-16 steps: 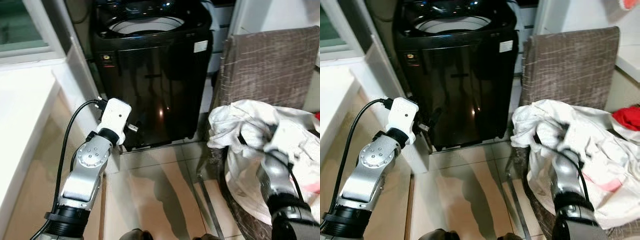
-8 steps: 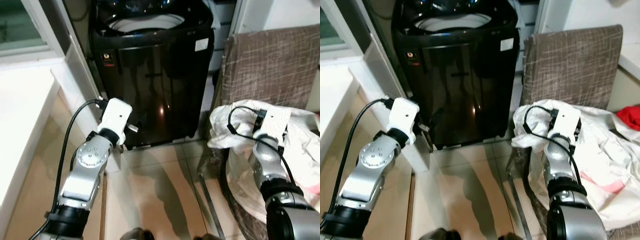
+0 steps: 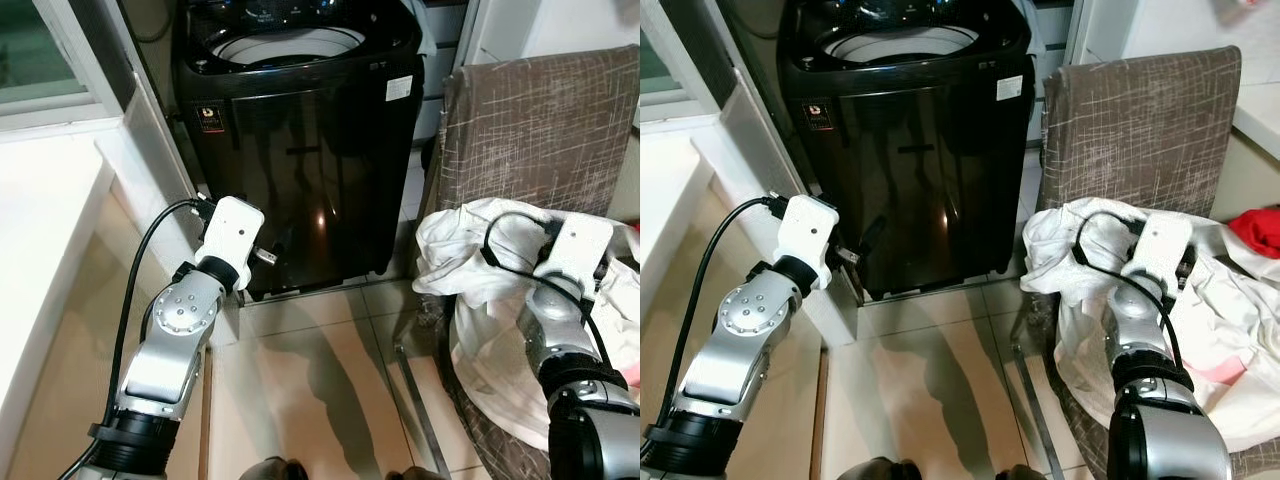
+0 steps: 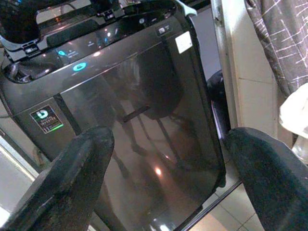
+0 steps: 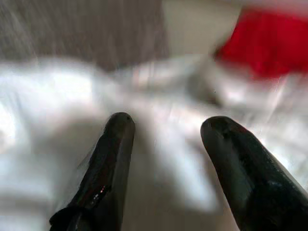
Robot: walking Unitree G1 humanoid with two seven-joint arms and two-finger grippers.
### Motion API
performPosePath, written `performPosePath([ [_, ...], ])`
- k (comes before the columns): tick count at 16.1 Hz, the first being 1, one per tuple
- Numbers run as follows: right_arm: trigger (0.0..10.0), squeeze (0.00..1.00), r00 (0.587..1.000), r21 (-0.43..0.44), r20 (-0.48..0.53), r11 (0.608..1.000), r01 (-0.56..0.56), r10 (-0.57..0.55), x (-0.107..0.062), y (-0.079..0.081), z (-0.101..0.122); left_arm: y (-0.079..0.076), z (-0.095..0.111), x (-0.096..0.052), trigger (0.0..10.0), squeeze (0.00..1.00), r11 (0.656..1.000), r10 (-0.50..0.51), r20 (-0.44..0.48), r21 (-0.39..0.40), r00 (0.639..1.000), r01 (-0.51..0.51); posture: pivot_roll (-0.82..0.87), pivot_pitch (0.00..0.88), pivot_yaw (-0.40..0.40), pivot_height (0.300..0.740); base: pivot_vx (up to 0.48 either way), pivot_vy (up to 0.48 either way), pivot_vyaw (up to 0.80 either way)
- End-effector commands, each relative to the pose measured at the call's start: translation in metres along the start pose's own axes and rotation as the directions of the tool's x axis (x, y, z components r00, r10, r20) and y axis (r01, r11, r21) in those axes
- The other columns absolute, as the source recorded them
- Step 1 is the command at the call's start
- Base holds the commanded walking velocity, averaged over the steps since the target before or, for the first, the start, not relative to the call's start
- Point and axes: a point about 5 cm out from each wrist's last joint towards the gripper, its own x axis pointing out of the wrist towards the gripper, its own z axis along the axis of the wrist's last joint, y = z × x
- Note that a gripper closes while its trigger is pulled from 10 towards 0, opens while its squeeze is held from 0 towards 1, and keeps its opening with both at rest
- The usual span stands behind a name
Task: Clothes washing
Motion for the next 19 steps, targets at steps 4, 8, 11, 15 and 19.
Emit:
performPosePath([
  [4, 10.0, 0.00, 0.994, 0.047, -0.097, 0.998, -0.046, 0.050, 0.002, 0.003, -0.005, 0.003, 0.003, -0.002, 10.0, 0.00, 1.000, -0.003, -0.004, 0.015, 1.000, 0.003, -0.08, 0.066, 0.097, 0.740, 0.000, 0.000, 0.00],
  [8, 10.0, 0.00, 0.971, 0.149, -0.221, 0.987, -0.059, 0.092, -0.001, 0.008, -0.018, 0.004, 0.004, -0.001, 10.0, 0.00, 1.000, -0.005, -0.002, 0.018, 1.000, 0.005, -0.08, 0.068, 0.099, 0.740, 0.000, 0.000, 0.00],
  [11, 0.0, 0.00, 0.953, 0.188, -0.273, 0.979, -0.080, 0.131, -0.005, 0.013, -0.026, 0.004, 0.005, -0.001, 10.0, 0.00, 1.000, -0.010, -0.001, 0.020, 1.000, 0.010, -0.07, 0.063, 0.100, 0.740, 0.000, 0.000, 0.00],
  [15, 0.0, 0.00, 0.954, 0.189, -0.262, 0.977, -0.094, 0.143, -0.006, 0.016, -0.027, 0.004, 0.005, -0.001, 10.0, 0.00, 1.000, -0.015, -0.003, 0.025, 1.000, 0.015, -0.07, 0.059, 0.103, 0.740, 0.000, 0.000, 0.00],
  [19, 0.0, 0.00, 0.967, 0.123, -0.178, 0.979, -0.163, 0.183, -0.007, 0.026, -0.016, 0.004, 0.005, -0.001, 10.0, 0.00, 0.999, -0.016, -0.003, 0.031, 1.000, 0.017, -0.07, 0.047, 0.103, 0.740, 0.000, 0.000, 0.00],
])
